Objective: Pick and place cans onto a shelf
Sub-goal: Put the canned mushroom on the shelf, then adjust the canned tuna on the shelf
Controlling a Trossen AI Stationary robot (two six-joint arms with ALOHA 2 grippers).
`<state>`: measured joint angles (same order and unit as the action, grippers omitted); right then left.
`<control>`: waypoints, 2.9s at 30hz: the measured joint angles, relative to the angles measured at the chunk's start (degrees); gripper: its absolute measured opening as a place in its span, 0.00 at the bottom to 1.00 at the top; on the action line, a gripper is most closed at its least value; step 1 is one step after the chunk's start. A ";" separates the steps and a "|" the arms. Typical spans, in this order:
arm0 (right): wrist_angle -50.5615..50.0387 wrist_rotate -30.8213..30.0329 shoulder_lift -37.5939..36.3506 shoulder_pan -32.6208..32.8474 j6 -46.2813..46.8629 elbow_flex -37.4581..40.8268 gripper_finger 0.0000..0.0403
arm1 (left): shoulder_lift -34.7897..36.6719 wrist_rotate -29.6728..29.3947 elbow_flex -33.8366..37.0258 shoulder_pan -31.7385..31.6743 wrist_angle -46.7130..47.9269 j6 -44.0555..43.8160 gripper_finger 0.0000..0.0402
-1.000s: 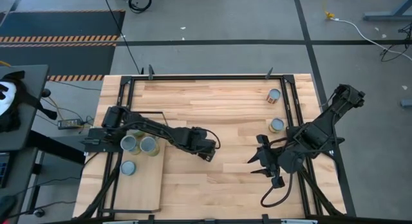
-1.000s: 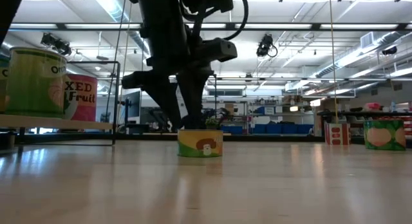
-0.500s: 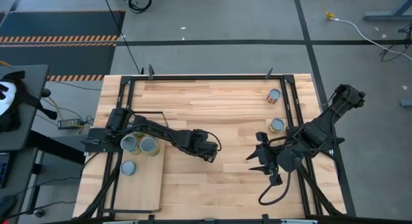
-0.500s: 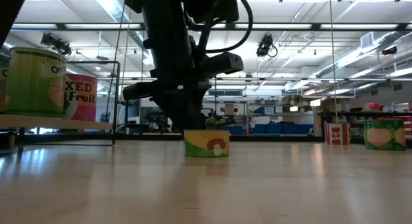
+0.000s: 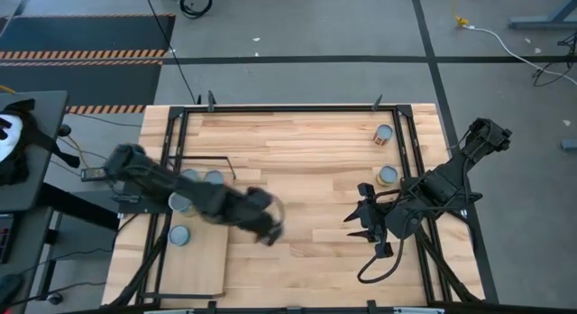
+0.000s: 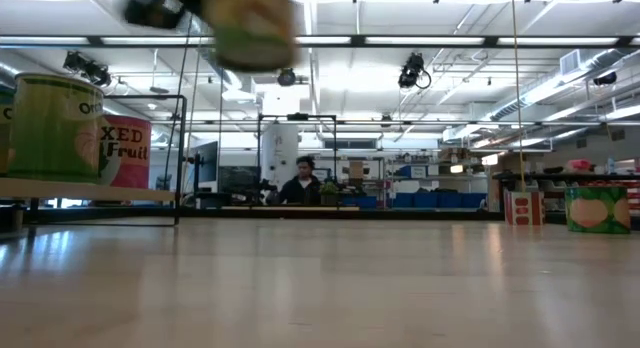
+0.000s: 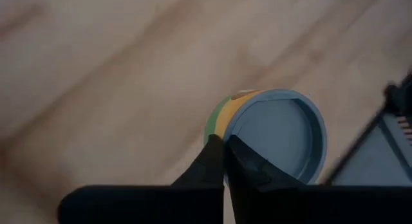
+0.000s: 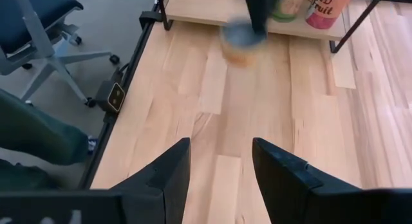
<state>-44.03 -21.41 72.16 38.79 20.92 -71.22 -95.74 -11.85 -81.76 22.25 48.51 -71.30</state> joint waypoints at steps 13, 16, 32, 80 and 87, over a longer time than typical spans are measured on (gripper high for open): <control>-0.09 -3.52 -0.02 -0.01 -2.38 0.00 0.43 | 7.34 9.01 0.02 19.71 33.41 -51.78 0.02; -0.05 -4.21 -0.03 -0.26 -3.51 0.00 0.43 | 7.38 8.64 1.26 21.53 33.86 -57.23 0.01; 0.50 -4.08 -0.04 -2.27 -3.13 0.00 0.43 | 14.21 8.70 21.36 22.20 16.65 -57.81 0.02; 0.59 -4.47 -0.04 -2.51 -0.80 0.00 0.43 | 14.36 17.68 25.26 24.52 25.96 -59.88 0.01; 0.59 -4.04 -0.03 -2.51 0.14 0.00 0.43 | 14.38 17.49 28.87 24.48 20.89 -58.63 0.04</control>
<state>-43.44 -25.45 72.13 36.27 21.06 -71.22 -81.36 5.64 -52.88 46.73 69.40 -129.93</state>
